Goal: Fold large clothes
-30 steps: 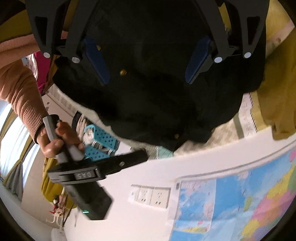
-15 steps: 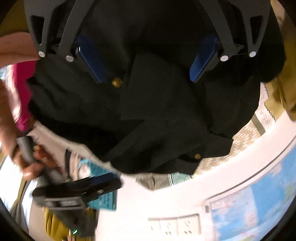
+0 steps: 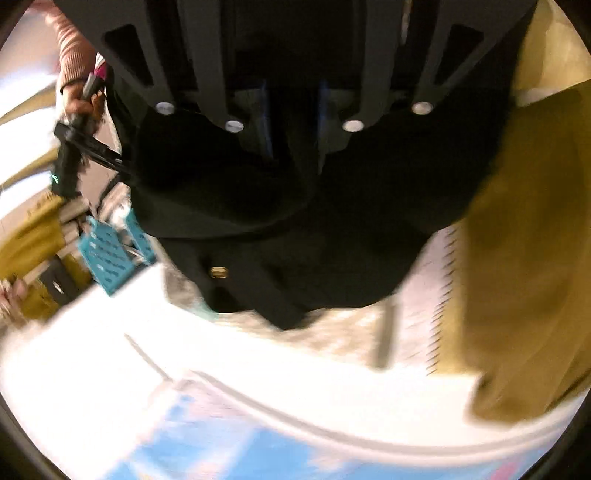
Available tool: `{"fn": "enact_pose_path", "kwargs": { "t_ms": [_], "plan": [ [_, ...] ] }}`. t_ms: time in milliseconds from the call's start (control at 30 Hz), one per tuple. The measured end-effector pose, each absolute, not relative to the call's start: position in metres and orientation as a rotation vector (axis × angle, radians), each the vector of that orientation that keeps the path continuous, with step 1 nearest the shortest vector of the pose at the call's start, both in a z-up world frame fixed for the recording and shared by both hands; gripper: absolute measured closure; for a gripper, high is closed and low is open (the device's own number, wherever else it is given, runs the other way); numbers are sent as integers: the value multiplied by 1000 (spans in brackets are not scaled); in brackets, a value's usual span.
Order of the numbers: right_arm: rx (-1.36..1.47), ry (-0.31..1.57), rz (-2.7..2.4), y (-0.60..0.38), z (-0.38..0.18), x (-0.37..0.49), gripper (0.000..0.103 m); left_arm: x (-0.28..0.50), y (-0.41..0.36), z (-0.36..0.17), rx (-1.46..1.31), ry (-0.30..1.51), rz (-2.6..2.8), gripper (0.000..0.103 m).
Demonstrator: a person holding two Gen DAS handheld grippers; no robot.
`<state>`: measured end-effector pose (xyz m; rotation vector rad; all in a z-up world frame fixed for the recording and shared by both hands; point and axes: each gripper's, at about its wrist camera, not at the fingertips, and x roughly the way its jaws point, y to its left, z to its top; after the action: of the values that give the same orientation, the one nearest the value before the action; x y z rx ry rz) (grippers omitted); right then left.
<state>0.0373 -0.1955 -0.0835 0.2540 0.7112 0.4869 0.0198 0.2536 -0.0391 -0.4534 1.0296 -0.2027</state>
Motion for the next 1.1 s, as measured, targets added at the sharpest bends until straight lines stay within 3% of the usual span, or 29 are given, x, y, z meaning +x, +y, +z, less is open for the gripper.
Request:
{"fn": "enact_pose_path", "kwargs": {
  "t_ms": [67, 133, 233, 267, 333, 467, 533, 633, 767, 900, 1000, 1033, 1100],
  "plan": [
    [239, 688, 465, -201, -81, 32, 90, 18, 263, -45, -451, 1057, -161, 77],
    [257, 675, 455, -212, -79, 28, 91, 16, 265, -46, -481, 1056, -182, 64],
    [300, 707, 438, -223, -86, 33, 90, 14, 269, -44, -481, 1025, -174, 56],
    [307, 730, 445, -223, -90, 36, 87, 12, 268, -42, -482, 1013, -183, 53],
    [307, 754, 445, -223, -93, 36, 76, 3, 264, -37, -457, 989, -210, 39],
    [329, 676, 458, -231, -75, 17, 58, -9, 260, -18, -397, 915, -254, 36],
    [310, 602, 453, -233, -56, 2, 55, -17, 264, -5, -401, 854, -291, 24],
    [295, 524, 500, -222, -36, -7, 53, -22, 252, 7, -339, 806, -318, 23],
    [207, 540, 534, -182, -30, 15, 51, -4, 210, -11, -170, 902, -279, 23],
    [201, 628, 550, -155, -46, 56, 53, 23, 192, -41, -36, 1009, -134, 31],
    [223, 702, 508, -150, -67, 84, 57, 43, 213, -62, -129, 1091, -32, 34],
    [239, 718, 486, -153, -72, 90, 64, 45, 220, -66, -150, 1107, -17, 36],
    [248, 718, 487, -155, -72, 88, 64, 42, 229, -66, -202, 1113, -21, 36]
  ]
}}
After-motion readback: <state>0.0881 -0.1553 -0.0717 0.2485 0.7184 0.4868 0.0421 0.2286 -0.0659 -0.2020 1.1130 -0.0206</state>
